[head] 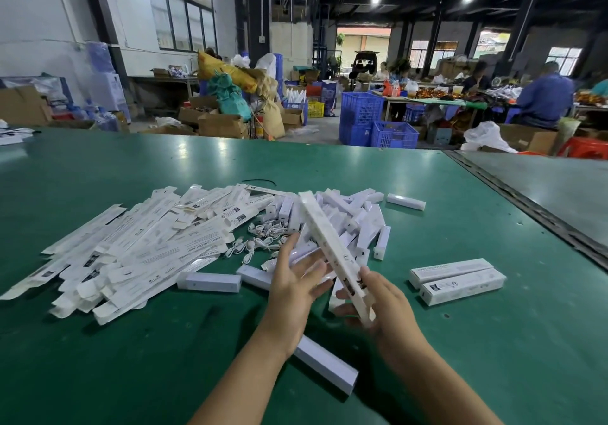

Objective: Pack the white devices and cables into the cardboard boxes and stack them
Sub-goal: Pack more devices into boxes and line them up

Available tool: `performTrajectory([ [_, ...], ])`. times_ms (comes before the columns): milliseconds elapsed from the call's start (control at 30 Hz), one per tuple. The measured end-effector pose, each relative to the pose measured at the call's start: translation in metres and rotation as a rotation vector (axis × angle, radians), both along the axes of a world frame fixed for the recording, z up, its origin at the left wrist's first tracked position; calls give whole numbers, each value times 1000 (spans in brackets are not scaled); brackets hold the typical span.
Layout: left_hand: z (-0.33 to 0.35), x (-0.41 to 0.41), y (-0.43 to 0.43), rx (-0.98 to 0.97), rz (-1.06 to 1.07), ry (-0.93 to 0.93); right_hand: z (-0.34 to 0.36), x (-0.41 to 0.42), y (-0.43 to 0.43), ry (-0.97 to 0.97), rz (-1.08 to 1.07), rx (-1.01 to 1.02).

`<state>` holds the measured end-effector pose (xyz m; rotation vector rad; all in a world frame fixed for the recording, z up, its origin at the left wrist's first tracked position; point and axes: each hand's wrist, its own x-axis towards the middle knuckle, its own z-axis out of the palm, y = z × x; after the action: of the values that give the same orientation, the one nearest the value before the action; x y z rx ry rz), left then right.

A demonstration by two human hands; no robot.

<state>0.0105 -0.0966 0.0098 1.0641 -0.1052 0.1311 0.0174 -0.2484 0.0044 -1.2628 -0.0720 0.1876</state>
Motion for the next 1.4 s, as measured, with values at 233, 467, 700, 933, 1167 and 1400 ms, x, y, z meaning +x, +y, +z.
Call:
performTrajectory([
  [233, -7, -13, -15, 605, 127, -296, 0, 1, 1, 18, -25, 81],
  [467, -6, -12, -12, 785, 265, -361, -6, -2, 2, -183, -49, -174],
  [700, 1, -15, -4, 647, 277, -284, 3, -6, -3, -407, 43, -265],
  [933, 3, -15, -2, 469, 91, -233, 1, -5, -4, -517, -115, -315],
  [1167, 0, -12, 3, 420, 24, -212, -6, -6, -4, -759, -215, -517],
  [1400, 2, -10, 6, 463, 84, -266, 3, -8, -5, -1034, -185, -651],
])
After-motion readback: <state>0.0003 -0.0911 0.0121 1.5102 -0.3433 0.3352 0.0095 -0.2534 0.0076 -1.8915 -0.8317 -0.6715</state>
